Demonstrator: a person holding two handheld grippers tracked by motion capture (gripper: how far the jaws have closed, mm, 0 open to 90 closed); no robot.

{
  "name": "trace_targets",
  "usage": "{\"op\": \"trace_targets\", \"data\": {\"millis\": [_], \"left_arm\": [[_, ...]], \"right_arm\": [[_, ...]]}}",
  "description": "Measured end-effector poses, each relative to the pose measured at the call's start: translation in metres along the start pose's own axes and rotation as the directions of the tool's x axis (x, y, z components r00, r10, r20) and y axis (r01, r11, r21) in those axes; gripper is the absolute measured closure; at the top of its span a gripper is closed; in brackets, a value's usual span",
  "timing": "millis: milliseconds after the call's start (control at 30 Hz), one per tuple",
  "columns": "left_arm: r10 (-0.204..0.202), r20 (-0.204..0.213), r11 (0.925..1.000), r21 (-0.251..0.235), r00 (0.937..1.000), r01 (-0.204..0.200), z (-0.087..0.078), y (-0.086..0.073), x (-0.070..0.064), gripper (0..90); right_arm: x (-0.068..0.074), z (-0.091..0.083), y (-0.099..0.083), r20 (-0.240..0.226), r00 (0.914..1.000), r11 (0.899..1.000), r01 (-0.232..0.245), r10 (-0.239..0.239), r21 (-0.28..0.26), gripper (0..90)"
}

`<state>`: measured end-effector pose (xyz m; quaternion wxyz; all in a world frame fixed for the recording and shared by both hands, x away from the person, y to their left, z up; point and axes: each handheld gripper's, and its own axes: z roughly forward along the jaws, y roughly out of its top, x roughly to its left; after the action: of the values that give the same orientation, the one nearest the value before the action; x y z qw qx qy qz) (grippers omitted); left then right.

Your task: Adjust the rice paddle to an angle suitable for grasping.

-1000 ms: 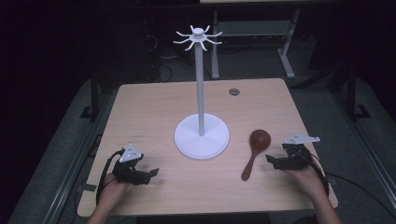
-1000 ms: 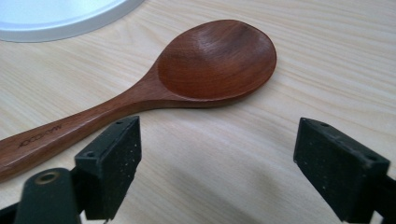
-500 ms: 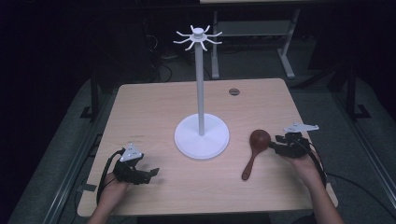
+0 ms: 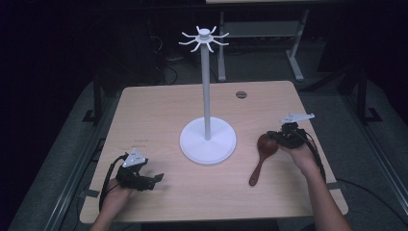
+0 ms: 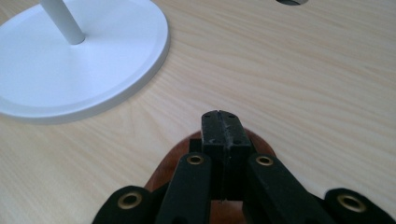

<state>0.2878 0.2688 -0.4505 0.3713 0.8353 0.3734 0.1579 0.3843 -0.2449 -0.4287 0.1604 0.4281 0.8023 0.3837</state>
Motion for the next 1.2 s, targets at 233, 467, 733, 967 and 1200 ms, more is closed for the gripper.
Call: {"op": "trace_targets", "data": {"millis": [233, 467, 733, 967, 1200], "left_arm": [[-0.002, -0.001, 1.0, 0.002, 1.0, 0.002, 0.0, 0.0, 0.001, 13.1], [0.004, 0.0, 1.0, 0.003, 1.0, -0.004, 0.0, -0.001, 0.002, 13.0], [0.008, 0.002, 0.9999, 0.009, 1.0, -0.008, 0.002, 0.0, 0.001, 13.1], [0.006, 0.002, 1.0, 0.004, 1.0, -0.006, 0.001, 0.0, 0.001, 13.1], [0.006, 0.002, 1.0, 0.001, 1.0, -0.006, 0.001, 0.0, 0.001, 13.0]], "right_arm": [[-0.002, 0.022, 0.015, -0.028, 0.9996, 1.0, 0.003, -0.003, 0.001, 89.5], [0.006, 0.038, 0.013, -0.04, 0.9986, 0.998, 0.037, -0.035, 0.056, 89.5], [0.009, 0.049, 0.01, -0.037, 0.9974, 0.992, 0.066, -0.062, 0.104, 89.6], [0.007, 0.049, 0.009, -0.02, 0.9974, 0.99, 0.072, -0.07, 0.122, 89.6], [0.004, 0.044, 0.004, -0.003, 0.998, 0.988, 0.064, -0.064, 0.142, 89.6]]}}
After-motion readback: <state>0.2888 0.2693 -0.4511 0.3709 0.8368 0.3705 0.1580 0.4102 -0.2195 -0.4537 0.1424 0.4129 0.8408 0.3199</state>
